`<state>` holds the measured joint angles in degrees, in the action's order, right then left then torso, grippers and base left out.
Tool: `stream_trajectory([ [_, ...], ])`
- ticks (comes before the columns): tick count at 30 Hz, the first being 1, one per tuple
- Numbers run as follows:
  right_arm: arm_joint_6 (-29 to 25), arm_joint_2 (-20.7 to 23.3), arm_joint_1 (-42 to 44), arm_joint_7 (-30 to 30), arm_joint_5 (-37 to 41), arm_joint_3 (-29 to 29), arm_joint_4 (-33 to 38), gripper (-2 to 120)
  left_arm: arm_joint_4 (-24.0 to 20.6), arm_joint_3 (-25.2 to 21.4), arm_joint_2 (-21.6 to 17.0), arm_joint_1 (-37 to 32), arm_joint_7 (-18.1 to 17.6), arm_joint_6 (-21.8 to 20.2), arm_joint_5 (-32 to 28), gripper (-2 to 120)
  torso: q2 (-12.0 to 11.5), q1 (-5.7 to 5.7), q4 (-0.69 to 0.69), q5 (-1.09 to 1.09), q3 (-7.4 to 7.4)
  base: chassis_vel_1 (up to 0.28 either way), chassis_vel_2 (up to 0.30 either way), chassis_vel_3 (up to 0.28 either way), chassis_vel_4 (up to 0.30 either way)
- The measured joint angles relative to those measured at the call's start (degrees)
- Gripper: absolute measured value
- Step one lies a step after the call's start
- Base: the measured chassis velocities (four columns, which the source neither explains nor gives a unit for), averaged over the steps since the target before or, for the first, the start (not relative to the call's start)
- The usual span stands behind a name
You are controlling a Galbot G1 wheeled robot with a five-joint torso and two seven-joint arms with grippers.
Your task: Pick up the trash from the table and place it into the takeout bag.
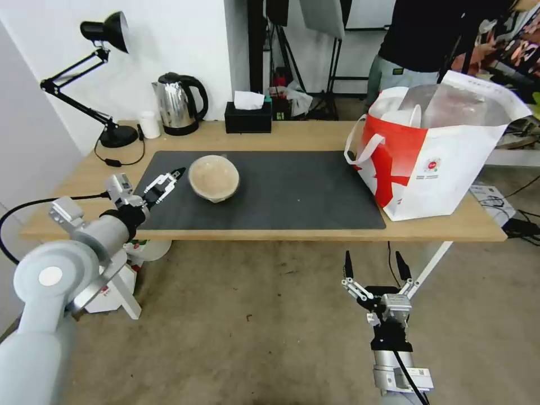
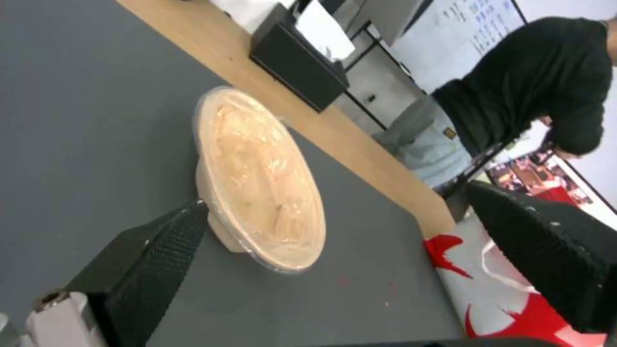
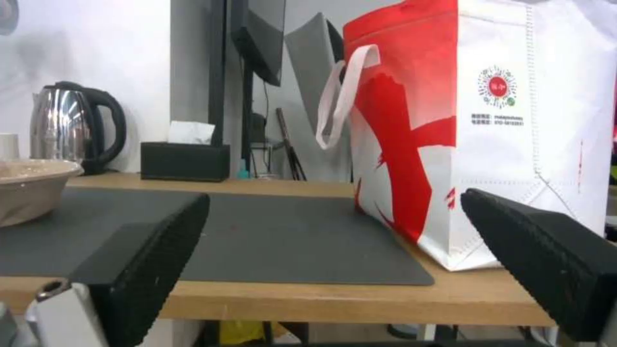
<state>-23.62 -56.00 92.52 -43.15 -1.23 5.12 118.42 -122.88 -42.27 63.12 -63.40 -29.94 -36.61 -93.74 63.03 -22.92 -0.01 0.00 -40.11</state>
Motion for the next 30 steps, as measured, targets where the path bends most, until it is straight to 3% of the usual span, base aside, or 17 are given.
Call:
stream_trajectory([
  [13, 0.0, 0.0, 0.0, 0.0, 0.0, 0.0, 0.0, 100, 2.9, 1.9, -2.2, 3.6, -0.5, -3.3, -7.3, 100, 0.0, 0.00, 0.00, 0.00, 0.00, 0.000, 0.000, 0.000, 0.000],
  [30, 0.0, 0.0, 0.0, 0.0, 0.0, 0.0, 0.0, 100, 5.9, 3.2, -3.5, 5.4, -1.3, -4.1, -4.7, 100, 0.0, 0.00, 0.00, 0.00, 0.00, 0.000, 0.000, 0.000, 0.000],
])
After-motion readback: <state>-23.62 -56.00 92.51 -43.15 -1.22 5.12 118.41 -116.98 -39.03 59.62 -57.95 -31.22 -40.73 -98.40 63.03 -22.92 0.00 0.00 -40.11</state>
